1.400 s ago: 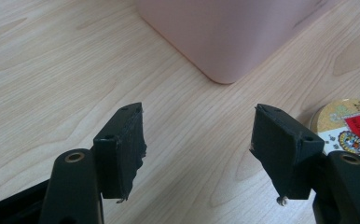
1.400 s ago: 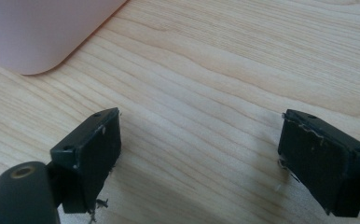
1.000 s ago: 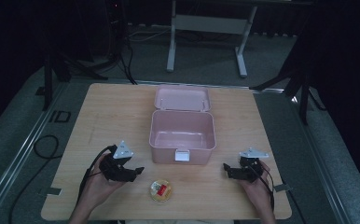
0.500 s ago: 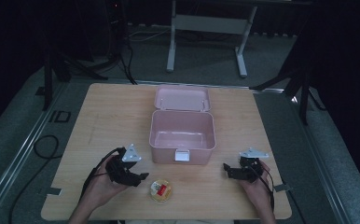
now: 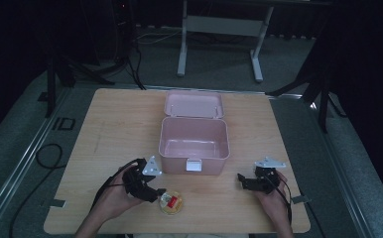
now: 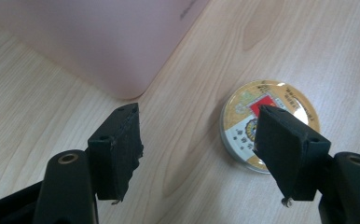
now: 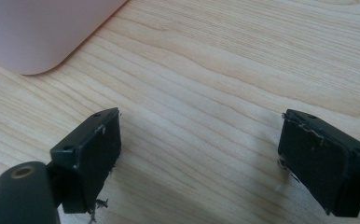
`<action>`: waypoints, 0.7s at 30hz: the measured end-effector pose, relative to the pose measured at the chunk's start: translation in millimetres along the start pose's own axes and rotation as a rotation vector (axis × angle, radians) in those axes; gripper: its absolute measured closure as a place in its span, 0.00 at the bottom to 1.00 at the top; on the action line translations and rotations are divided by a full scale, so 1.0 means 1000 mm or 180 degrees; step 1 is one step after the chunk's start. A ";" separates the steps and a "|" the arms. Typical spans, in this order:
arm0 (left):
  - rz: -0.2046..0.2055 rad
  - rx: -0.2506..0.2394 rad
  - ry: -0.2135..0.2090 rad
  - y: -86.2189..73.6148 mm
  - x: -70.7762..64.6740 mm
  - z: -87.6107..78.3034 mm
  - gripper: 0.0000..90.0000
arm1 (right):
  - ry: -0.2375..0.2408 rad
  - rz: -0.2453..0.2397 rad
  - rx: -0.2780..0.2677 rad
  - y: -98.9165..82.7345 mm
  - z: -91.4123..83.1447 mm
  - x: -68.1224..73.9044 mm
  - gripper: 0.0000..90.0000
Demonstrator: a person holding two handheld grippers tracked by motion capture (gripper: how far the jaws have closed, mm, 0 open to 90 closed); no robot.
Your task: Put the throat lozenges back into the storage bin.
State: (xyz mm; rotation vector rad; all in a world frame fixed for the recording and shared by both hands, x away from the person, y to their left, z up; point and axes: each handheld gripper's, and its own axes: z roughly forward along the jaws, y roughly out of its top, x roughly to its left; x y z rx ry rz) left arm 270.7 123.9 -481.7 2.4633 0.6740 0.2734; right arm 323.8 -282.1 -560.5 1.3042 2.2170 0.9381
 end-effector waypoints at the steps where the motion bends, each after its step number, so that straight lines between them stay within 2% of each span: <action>1: 0.0015 0.0004 -0.0007 0.001 -0.001 0.001 0.35 | 0.0000 -0.0001 0.0000 0.000 0.000 0.000 0.14; 5: 0.0119 0.0109 -0.0023 0.005 -0.003 0.003 0.35 | 0.0000 -0.0005 -0.0001 0.000 0.000 0.000 0.14; 11: 0.0211 0.0184 -0.0047 0.008 -0.006 0.006 0.34 | 0.0000 -0.0004 0.0000 0.000 0.000 0.000 0.14; 21: 0.0276 0.0240 -0.0107 0.012 -0.010 0.011 0.33 | 0.0000 -0.0005 -0.0001 0.000 0.000 0.000 0.14</action>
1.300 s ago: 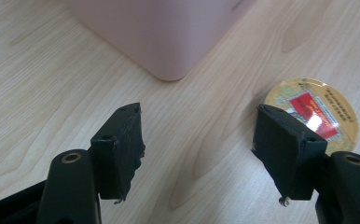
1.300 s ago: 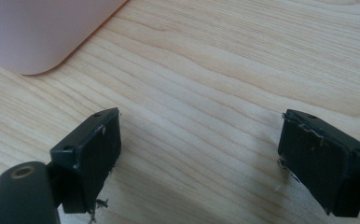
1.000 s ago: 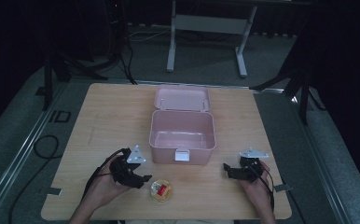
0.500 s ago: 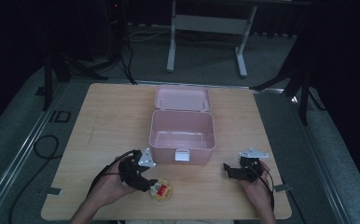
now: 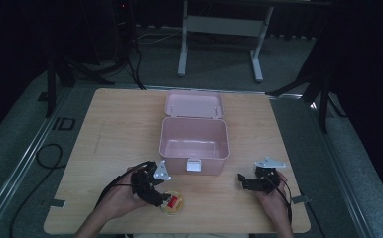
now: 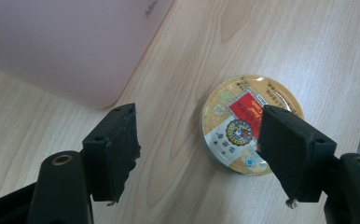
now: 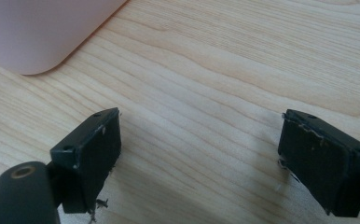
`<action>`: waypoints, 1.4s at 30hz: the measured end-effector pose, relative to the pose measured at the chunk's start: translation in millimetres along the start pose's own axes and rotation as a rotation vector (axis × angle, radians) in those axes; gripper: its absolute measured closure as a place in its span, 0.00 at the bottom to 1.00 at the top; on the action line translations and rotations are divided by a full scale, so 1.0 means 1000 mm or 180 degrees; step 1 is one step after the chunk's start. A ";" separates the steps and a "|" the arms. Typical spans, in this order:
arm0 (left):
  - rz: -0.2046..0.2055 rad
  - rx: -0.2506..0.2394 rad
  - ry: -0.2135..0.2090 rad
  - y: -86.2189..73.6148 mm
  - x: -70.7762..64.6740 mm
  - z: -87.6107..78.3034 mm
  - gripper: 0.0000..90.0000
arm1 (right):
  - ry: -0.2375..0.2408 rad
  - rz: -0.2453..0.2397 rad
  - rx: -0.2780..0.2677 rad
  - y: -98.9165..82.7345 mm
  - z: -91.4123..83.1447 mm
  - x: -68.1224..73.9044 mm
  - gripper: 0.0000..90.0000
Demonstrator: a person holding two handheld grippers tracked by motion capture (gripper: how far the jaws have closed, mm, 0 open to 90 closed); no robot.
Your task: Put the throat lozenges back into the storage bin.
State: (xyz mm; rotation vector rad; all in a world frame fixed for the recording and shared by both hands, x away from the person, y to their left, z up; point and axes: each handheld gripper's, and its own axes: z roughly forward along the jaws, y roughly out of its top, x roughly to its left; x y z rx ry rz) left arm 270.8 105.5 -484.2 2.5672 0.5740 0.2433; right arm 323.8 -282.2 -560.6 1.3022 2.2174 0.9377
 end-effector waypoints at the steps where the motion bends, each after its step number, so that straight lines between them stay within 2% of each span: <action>1: 0.0038 0.0037 -0.0015 0.002 -0.001 0.001 0.32 | -0.0001 0.0001 0.0000 0.000 0.000 0.000 0.14; 8: 0.0095 0.0143 -0.0114 0.006 -0.005 0.006 0.31 | 0.0000 0.0000 0.0000 0.000 0.000 0.000 0.14; 12: 0.0126 0.0178 -0.0121 0.008 -0.005 0.008 0.30 | 0.0000 -0.0002 -0.0001 0.000 0.000 0.000 0.14; 21: 0.0280 0.0321 -0.0190 0.014 -0.010 0.016 0.29 | 0.0000 0.0001 0.0001 0.000 0.000 0.000 0.14; 42: 0.0504 0.0573 -0.0249 0.023 -0.021 0.031 0.22 | 0.0000 0.0000 0.0000 0.000 0.000 0.000 0.14</action>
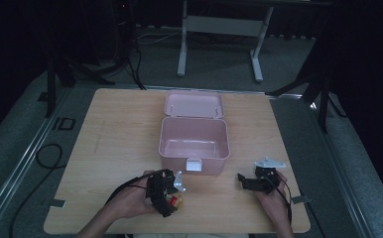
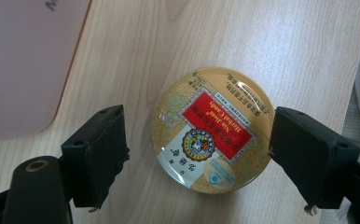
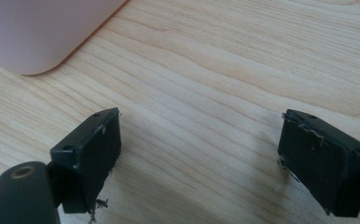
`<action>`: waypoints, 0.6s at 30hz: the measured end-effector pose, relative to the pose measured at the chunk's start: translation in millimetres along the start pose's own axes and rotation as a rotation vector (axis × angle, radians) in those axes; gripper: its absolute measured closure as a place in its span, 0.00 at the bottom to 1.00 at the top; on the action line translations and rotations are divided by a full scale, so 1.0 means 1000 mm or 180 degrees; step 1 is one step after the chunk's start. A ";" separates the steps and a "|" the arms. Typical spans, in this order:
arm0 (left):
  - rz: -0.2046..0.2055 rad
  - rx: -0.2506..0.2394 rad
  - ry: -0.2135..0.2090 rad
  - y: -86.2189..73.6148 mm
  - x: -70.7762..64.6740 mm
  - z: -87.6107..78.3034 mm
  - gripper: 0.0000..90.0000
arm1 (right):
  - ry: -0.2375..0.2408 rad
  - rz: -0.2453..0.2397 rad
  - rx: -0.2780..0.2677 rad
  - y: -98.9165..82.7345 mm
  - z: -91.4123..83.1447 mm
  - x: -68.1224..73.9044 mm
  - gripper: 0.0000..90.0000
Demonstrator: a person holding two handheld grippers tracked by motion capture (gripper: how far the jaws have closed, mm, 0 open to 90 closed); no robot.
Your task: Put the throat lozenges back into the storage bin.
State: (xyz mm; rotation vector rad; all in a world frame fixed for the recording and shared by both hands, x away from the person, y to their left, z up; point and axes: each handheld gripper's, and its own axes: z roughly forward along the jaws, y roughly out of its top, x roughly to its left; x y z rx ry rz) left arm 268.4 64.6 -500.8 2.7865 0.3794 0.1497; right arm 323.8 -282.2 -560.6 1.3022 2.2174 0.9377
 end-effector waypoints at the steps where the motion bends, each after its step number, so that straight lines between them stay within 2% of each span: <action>1: -0.0006 -0.0001 -0.0010 0.000 -0.001 0.001 0.21 | 0.0000 0.0001 0.0001 0.000 0.000 0.000 0.14; 12: 0.0085 0.0120 -0.0005 0.007 -0.004 0.006 0.21 | 0.0000 0.0000 -0.0001 0.000 0.000 0.000 0.14; 18: 0.0126 0.0156 -0.0080 0.008 -0.006 0.006 0.21 | 0.0000 0.0000 0.0000 0.000 0.000 0.000 0.14</action>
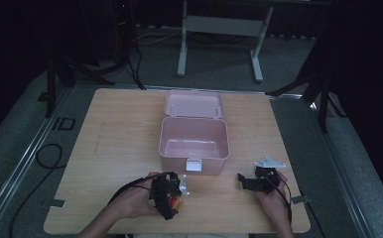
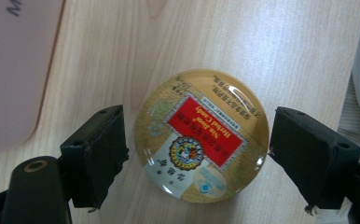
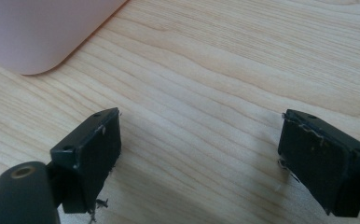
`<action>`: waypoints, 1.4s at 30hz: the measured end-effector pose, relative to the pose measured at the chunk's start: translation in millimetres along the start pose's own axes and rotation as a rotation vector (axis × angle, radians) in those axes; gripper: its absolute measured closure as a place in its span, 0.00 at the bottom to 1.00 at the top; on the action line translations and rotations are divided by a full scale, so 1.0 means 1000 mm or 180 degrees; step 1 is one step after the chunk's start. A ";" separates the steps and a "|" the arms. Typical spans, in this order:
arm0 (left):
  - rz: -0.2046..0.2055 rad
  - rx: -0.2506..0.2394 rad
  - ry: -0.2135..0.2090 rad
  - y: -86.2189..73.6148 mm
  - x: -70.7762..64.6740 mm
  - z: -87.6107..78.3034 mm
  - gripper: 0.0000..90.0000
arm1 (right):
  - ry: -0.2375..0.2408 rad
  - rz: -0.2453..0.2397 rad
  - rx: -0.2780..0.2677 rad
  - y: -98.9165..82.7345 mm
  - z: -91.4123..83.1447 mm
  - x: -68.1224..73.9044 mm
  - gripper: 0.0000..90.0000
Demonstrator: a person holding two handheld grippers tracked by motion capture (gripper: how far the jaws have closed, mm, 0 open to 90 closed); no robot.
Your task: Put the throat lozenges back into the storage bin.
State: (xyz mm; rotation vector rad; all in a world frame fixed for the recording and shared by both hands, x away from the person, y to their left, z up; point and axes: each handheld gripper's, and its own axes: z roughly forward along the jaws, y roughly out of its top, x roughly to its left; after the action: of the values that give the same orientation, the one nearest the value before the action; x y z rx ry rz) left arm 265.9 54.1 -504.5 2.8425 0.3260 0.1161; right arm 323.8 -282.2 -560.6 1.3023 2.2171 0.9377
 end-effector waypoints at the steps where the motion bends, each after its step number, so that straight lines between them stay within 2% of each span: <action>1: 0.0003 0.0009 0.0000 0.000 0.000 0.000 0.21 | 0.0000 -0.0002 0.0000 0.000 0.000 0.000 0.14; 11: -0.0005 0.0167 -0.0033 0.001 0.001 0.007 0.20 | 0.0000 0.0000 0.0001 0.000 0.000 0.000 0.14; 34: 0.0102 0.0473 -0.0055 0.010 0.002 0.011 0.23 | 0.0000 -0.0002 -0.0001 0.000 0.000 0.000 0.14; 39: 0.0100 0.0503 -0.0058 0.010 0.003 0.011 0.23 | 0.0000 0.0000 0.0000 0.000 0.000 0.000 0.14; 42: 0.0055 0.0442 -0.0083 0.008 0.005 0.006 0.24 | 0.0000 -0.0002 0.0000 0.000 0.000 0.000 0.14</action>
State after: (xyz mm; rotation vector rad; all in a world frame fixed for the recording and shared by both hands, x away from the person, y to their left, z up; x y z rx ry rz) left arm 273.4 45.9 -507.4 2.9819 0.3156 0.0618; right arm 323.9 -282.2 -560.6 1.3016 2.2176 0.9375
